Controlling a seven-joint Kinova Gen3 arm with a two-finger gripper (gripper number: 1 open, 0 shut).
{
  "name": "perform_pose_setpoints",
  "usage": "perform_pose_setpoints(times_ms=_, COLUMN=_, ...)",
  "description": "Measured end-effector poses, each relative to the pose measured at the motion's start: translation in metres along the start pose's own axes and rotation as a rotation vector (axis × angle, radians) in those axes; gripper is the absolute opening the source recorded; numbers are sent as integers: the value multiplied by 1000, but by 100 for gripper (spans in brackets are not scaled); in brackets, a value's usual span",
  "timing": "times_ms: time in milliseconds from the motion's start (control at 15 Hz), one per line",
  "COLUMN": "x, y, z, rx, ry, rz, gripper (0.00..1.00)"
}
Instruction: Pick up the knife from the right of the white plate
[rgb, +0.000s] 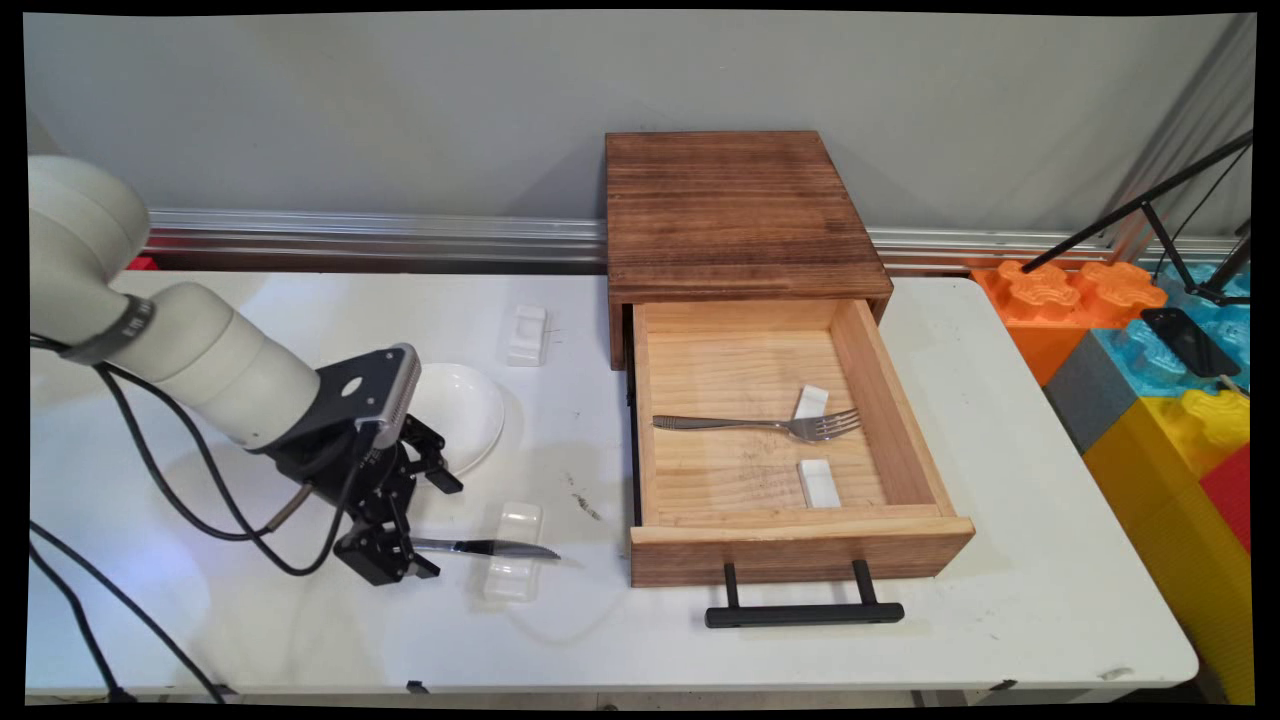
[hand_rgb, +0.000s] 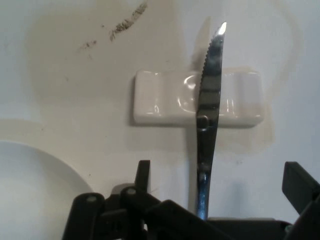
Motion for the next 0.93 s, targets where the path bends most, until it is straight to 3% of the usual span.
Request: perform_pose_setpoints(times_ms=933, x=-9, y=-1, z=23, rx=7, ry=0, rz=-18, gripper=100)
